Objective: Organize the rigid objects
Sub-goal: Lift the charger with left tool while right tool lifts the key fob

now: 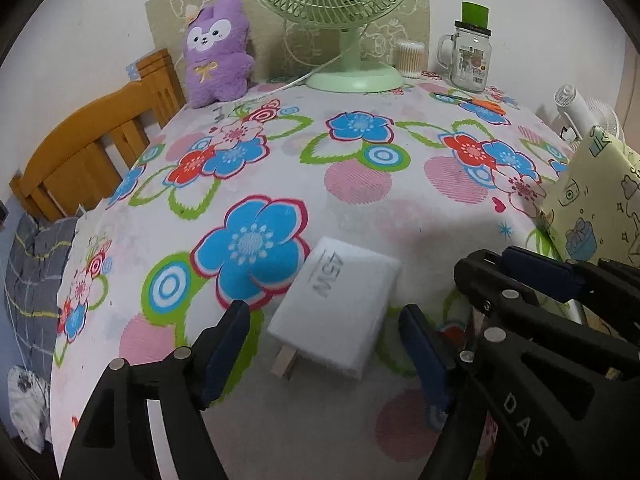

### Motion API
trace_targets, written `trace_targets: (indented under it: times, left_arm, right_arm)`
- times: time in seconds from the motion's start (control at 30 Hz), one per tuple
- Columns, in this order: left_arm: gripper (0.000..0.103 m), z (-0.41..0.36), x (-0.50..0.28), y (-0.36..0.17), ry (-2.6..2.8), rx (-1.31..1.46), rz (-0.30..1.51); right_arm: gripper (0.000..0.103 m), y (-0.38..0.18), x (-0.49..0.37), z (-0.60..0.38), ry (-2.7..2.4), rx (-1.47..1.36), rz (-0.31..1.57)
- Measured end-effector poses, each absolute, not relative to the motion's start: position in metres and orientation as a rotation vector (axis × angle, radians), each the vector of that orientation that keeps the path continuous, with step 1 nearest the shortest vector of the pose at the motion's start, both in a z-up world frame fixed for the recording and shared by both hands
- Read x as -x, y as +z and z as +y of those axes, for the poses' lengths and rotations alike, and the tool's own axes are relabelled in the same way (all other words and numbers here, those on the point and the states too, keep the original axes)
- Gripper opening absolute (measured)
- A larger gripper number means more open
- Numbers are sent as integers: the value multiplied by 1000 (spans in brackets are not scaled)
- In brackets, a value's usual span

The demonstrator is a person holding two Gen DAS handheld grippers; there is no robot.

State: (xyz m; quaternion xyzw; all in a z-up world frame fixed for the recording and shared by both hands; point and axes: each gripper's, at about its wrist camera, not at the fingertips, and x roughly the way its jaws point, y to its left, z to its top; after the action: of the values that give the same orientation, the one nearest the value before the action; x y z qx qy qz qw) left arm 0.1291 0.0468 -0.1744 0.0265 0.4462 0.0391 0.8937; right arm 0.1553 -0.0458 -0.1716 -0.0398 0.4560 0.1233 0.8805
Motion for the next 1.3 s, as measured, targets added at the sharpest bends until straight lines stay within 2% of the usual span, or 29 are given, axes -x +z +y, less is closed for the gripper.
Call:
trace_targets:
  times: [0.03, 0.1, 0.17, 0.97, 1.3]
  left_arm:
    - [78, 47, -130, -174, 80, -53, 923]
    - [62, 49, -131, -174, 47, -13, 935]
    - [60, 50, -132, -173, 50, -5, 942]
    - [49, 39, -85, -133, 82, 41, 873]
    - [49, 30, -59, -117, 101, 41, 833]
  right_arm:
    - [35, -171, -157, -45, 255, 90, 948]
    - [36, -170, -159, -45, 257, 87, 944]
    - [36, -169, -159, -45, 260, 83, 944]
    - [36, -129, -112, -57, 294, 65, 866]
    - [36, -113, -85, -66, 316, 56, 824]
